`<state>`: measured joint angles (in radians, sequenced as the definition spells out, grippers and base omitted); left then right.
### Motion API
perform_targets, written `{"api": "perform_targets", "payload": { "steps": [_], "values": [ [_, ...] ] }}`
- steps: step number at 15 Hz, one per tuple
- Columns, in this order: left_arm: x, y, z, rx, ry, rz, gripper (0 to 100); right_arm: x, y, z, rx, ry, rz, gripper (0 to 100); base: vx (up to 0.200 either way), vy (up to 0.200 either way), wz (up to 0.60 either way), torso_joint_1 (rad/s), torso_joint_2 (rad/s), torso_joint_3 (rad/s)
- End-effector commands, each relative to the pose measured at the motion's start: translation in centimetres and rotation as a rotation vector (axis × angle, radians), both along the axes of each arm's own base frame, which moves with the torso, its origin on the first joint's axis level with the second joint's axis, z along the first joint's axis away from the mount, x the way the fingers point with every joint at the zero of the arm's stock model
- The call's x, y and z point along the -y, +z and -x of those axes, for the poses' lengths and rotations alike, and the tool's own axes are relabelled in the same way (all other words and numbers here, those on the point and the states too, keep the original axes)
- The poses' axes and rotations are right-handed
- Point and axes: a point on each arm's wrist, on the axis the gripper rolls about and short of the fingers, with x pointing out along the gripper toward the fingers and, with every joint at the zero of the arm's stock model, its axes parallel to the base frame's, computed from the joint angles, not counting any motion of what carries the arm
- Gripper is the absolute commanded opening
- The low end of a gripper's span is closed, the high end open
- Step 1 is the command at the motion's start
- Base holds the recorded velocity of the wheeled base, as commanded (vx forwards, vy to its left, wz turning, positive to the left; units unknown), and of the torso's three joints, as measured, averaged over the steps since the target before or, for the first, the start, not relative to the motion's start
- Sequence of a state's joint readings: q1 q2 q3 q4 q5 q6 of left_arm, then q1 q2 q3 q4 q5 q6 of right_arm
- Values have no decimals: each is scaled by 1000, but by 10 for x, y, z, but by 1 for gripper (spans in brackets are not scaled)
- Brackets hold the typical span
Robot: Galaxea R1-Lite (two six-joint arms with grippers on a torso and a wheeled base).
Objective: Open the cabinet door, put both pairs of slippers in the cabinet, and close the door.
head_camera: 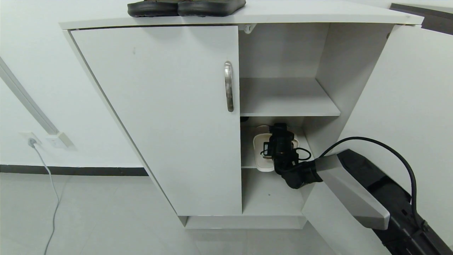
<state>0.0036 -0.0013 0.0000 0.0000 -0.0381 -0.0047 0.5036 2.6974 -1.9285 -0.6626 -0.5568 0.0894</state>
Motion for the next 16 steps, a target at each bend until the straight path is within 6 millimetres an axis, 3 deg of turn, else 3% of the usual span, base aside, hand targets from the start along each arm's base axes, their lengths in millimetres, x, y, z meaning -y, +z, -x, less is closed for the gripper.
{"api": "perform_targets", "payload": {
  "steps": [1, 6, 9, 16],
  "values": [
    [0, 0, 0, -1, -1, 0, 0, 0, -5, -2, -4, -2, 2, 100, 0, 0, 0, 0, 0, 0],
    [0, 0, 0, -1, -1, 1, 0, 1, -1, 1, -2, -3, -4, 100, 0, 0, 0, 0, 0, 0],
    [0, 0, 0, -1, -1, 1, 0, 0, 10, 14, -18, 7, -24, 100, 0, 0, 0, 0, 0, 0],
    [0, 0, 0, -1, -1, -2, 0, 6, 12, 32, -3, 15, -30, 100, 0, 0, 0, 0, 0, 0]
  ]
}}
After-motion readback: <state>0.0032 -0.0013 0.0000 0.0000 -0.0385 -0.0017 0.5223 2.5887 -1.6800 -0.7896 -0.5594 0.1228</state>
